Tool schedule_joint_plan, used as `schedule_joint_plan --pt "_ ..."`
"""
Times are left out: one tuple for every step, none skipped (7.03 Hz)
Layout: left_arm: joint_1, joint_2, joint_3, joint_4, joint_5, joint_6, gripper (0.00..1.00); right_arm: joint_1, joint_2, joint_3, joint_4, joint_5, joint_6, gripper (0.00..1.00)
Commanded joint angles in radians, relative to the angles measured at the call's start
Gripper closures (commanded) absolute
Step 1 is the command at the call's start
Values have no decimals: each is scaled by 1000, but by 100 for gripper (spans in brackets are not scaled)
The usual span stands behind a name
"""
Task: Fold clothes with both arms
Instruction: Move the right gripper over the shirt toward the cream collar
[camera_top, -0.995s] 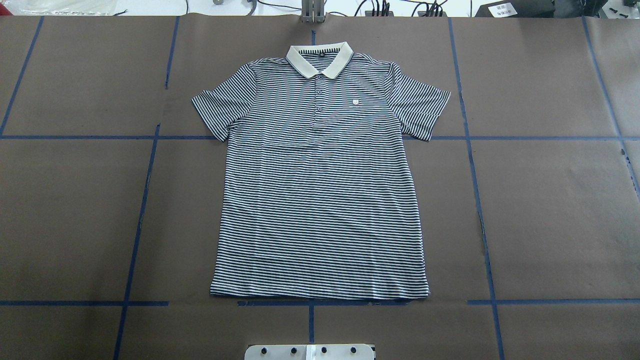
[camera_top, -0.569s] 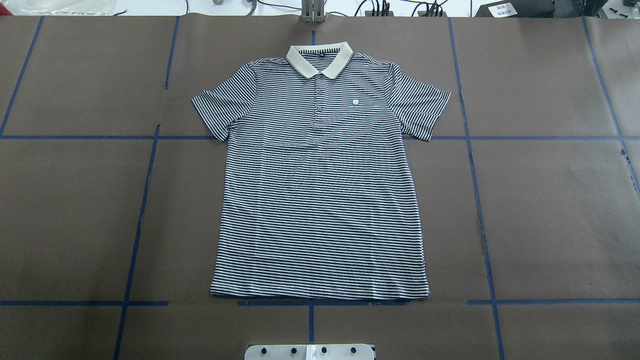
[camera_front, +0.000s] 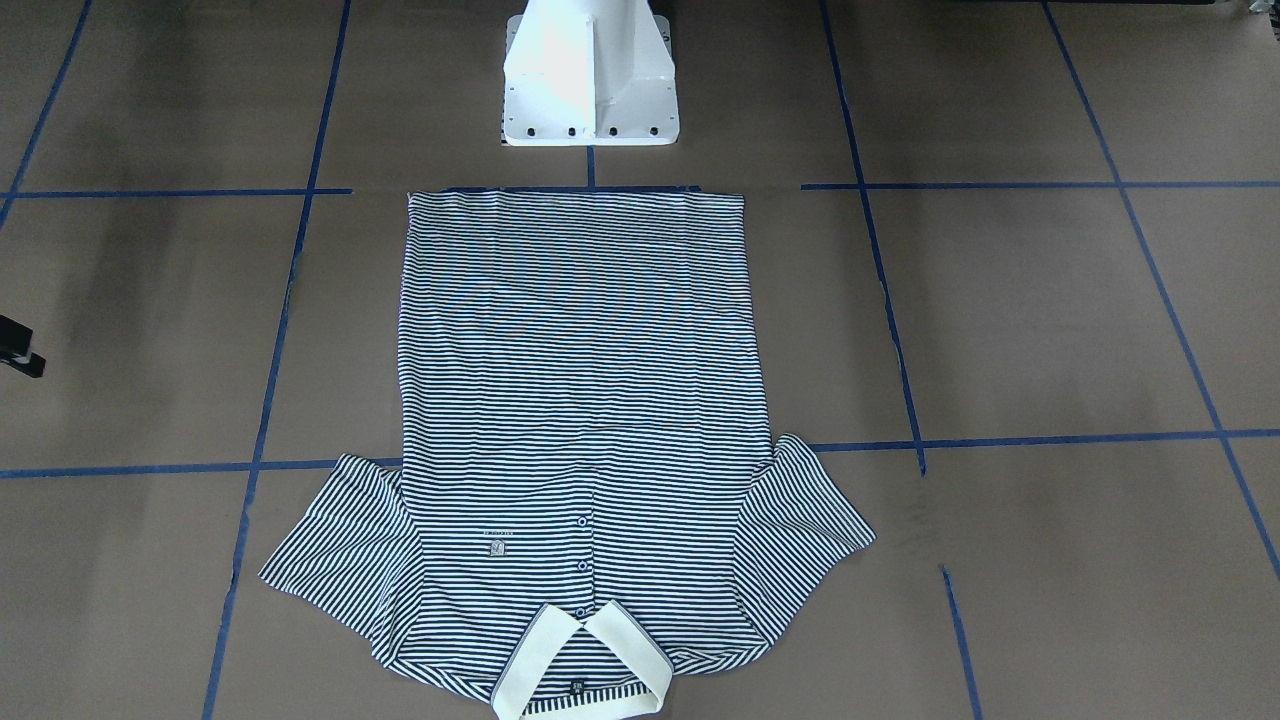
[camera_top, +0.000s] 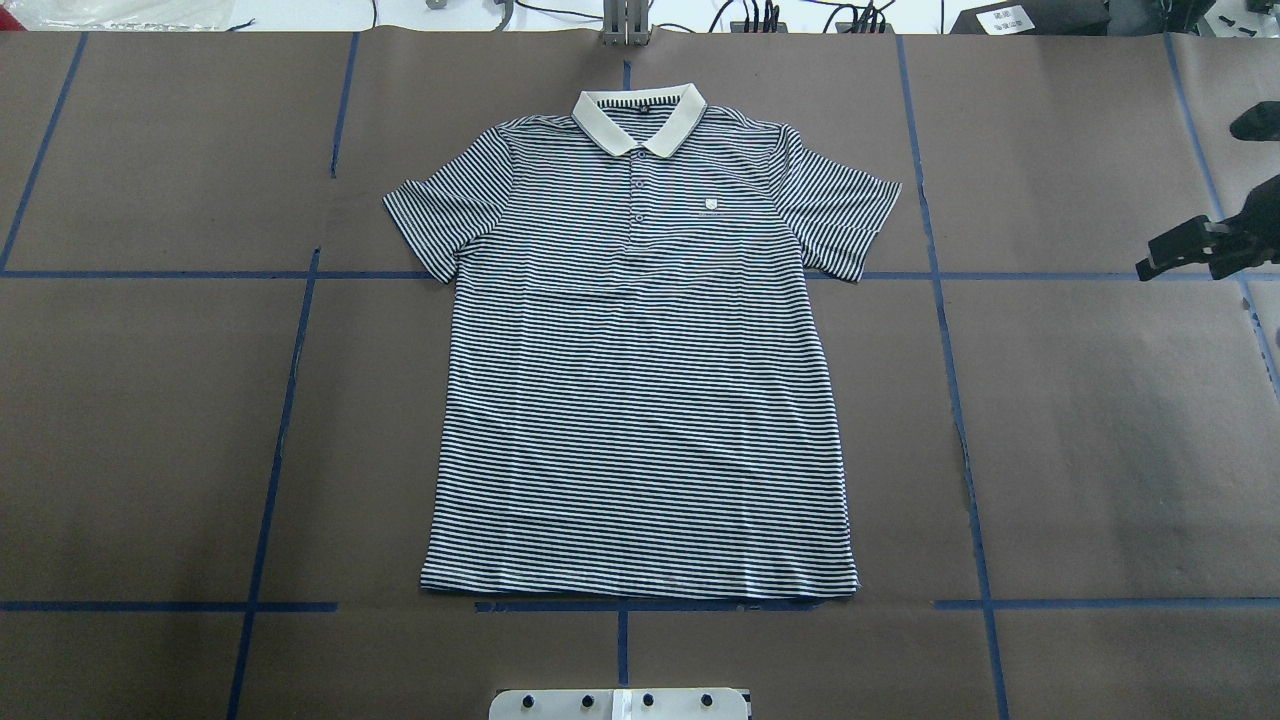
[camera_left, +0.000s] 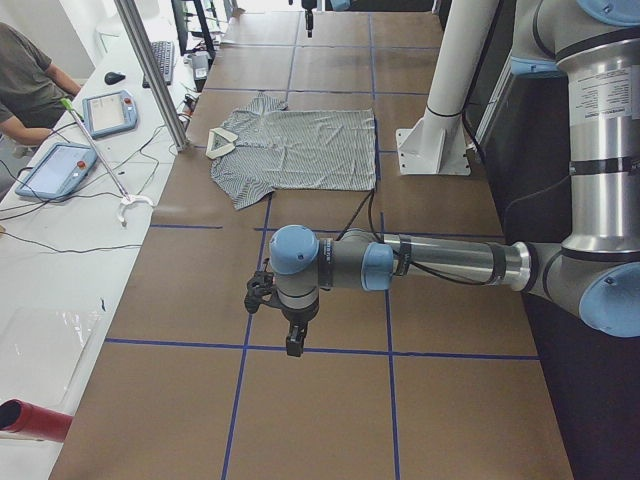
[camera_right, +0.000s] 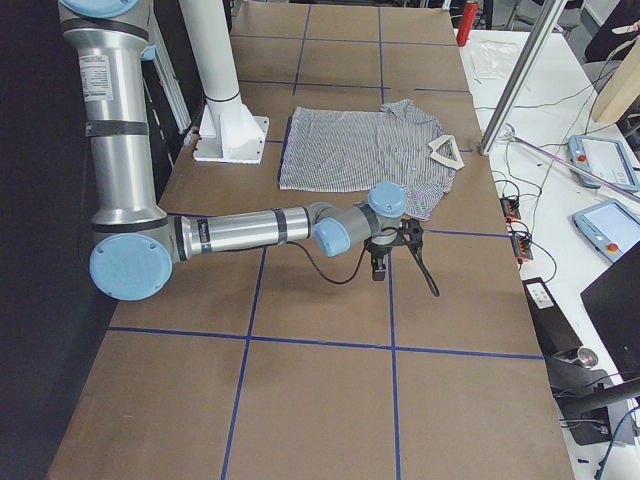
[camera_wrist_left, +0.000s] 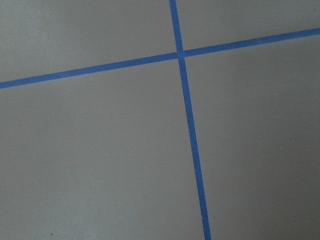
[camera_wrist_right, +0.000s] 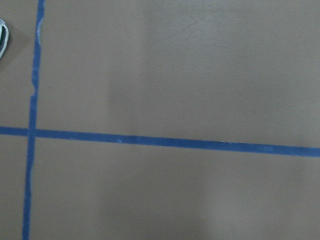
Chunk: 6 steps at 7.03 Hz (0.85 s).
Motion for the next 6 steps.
schedule_joint_plan --pt "1 1 7 -11 -72 -1 0 -75 162 -85 -1 -34 133 2" --pt "0 -1 1 -11 -140 -2 0 -94 280 -198 1 -53 182 2" --pt "1 -2 -2 -12 -144 -2 0 -113 372 -288 1 -96 192 4" --pt "1 -5 -1 -14 -145 4 0 -134 449 -364 2 -148 245 4" --pt "1 -37 16 -69 -137 -4 0 -166 477 -393 59 -223 370 7" --pt "1 -36 15 -106 -136 2 0 -171 478 -476 238 -233 500 9"
